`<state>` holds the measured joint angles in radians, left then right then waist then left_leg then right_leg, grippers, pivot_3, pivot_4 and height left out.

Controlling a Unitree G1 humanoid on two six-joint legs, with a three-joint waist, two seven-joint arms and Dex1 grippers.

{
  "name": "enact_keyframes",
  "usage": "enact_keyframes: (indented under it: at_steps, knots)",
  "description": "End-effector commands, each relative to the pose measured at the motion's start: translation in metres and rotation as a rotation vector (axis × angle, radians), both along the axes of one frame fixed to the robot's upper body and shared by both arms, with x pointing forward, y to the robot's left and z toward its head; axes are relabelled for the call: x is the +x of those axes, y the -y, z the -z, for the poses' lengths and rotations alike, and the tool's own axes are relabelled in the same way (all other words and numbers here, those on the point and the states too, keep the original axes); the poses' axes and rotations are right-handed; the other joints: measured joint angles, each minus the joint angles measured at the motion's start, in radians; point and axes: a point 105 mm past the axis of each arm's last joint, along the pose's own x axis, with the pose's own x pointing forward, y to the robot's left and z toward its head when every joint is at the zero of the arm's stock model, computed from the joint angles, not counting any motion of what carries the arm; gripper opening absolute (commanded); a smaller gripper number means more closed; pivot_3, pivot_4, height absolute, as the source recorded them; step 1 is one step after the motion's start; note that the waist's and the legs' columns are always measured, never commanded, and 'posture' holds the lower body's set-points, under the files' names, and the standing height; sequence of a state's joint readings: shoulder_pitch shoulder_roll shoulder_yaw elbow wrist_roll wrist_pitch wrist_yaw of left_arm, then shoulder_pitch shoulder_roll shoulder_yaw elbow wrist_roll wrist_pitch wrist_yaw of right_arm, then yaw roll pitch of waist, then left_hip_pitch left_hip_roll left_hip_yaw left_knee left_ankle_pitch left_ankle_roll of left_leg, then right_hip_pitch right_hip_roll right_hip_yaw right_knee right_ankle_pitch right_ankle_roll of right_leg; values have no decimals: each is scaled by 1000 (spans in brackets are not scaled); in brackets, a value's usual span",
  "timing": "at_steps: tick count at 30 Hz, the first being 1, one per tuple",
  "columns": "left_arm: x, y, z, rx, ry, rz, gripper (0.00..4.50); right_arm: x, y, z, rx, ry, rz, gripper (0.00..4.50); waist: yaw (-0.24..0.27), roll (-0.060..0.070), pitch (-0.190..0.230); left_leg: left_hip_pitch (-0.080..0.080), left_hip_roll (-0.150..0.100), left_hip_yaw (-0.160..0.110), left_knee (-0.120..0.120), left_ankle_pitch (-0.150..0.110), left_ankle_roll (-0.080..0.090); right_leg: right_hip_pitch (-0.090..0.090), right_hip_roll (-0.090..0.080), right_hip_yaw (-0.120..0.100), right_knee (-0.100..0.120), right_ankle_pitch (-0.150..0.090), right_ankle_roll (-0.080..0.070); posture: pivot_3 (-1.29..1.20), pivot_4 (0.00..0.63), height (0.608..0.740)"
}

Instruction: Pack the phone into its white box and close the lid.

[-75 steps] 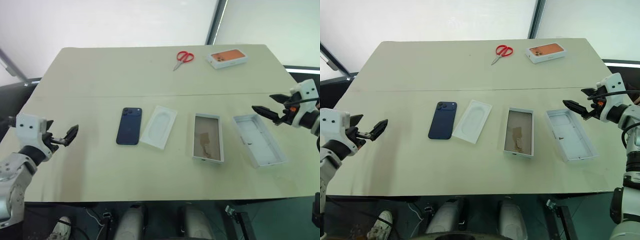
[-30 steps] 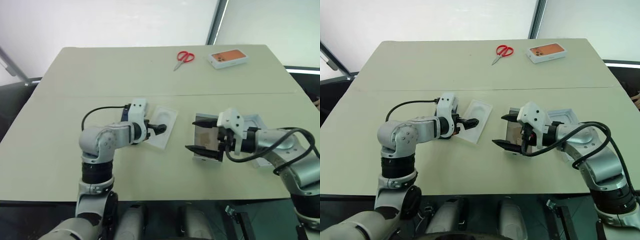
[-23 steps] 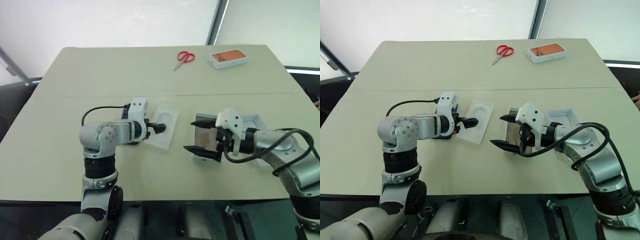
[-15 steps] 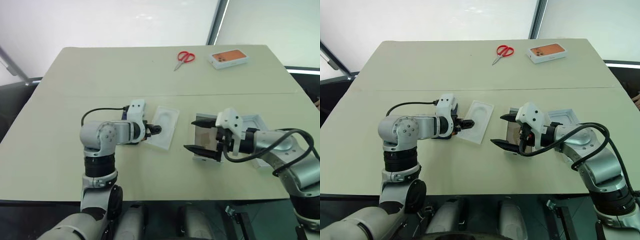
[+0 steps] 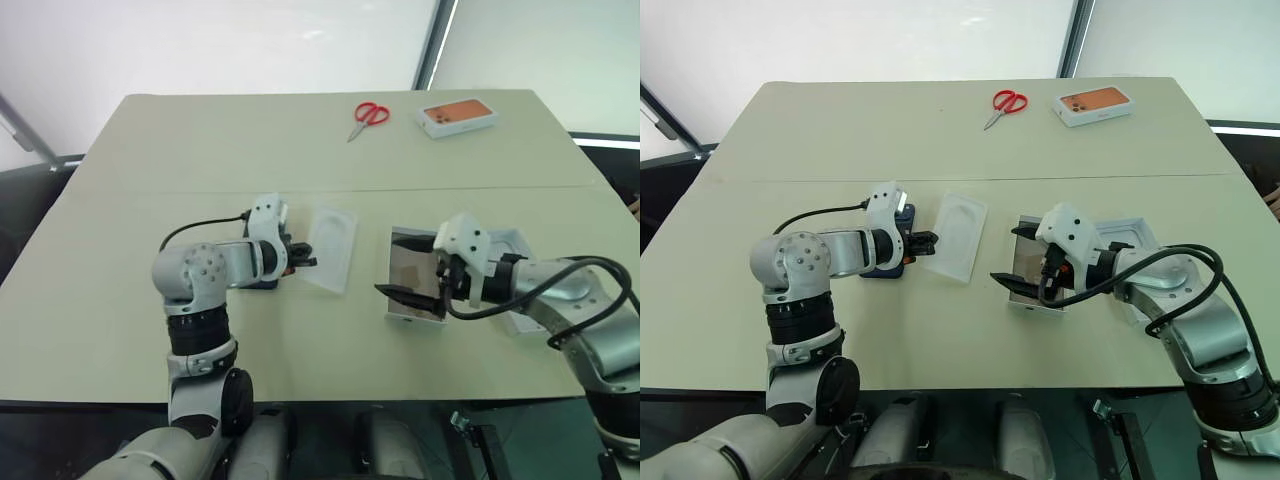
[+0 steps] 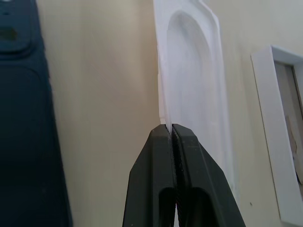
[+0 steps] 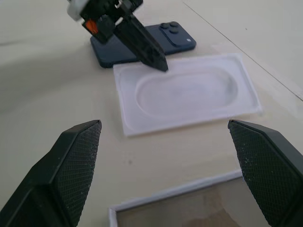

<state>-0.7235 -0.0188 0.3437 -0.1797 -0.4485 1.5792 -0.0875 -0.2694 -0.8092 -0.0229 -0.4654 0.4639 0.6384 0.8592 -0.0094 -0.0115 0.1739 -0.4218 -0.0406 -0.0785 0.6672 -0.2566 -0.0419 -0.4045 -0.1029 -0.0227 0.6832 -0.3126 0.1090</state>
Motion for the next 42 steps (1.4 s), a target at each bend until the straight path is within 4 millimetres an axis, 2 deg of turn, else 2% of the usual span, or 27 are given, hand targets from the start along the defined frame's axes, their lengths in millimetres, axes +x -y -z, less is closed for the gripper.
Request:
enact_keyframes:
  at_steps: [1,3,7,11,17,22,27,36,42]
  knots:
    - [1,5,-35,-150,100,17,29,6,23,-19,-38,87,70,4500,1,0,0,0,0,0,0,0,0,0,0,0,0,0,0,0,150,697]
    - [-5,23,-48,-241,116,100,29,12,53,-25,-91,108,156,4500,13,-1,1,-1,-1,0,1,0,0,0,-1,0,0,0,0,0,150,697]
    - [-15,62,-54,-322,86,203,29,16,88,-32,-160,126,241,4500,23,-2,1,-2,-1,1,1,0,1,1,-1,-1,-2,0,0,0,150,697]
    - [-29,96,-62,-404,61,292,29,14,106,-34,-201,130,284,4500,15,-2,1,-1,0,2,1,0,1,1,0,0,-1,0,0,0,150,697]
    - [-39,122,-57,-433,-12,348,29,-2,121,-28,-242,72,290,4500,22,-2,1,0,0,2,1,0,0,1,-1,0,-1,0,0,0,150,697]
    - [-41,126,-52,-440,-44,357,29,-5,123,-24,-244,57,296,4500,20,-2,1,0,0,2,1,0,0,1,-1,0,-1,0,1,0,150,697]
    - [-36,121,-51,-443,-42,338,29,-3,117,-23,-224,61,289,4500,21,-2,1,0,0,2,1,0,0,1,0,0,-1,0,0,0,150,697]
    - [-12,100,-52,-445,3,241,29,6,108,-24,-203,72,269,4500,22,-2,1,0,0,2,1,0,0,1,-1,0,-1,0,1,0,150,697]
    - [7,109,-61,-472,37,230,29,9,104,-23,-192,74,257,4500,23,-2,1,0,-1,2,1,0,0,1,-1,0,-1,0,0,0,150,697]
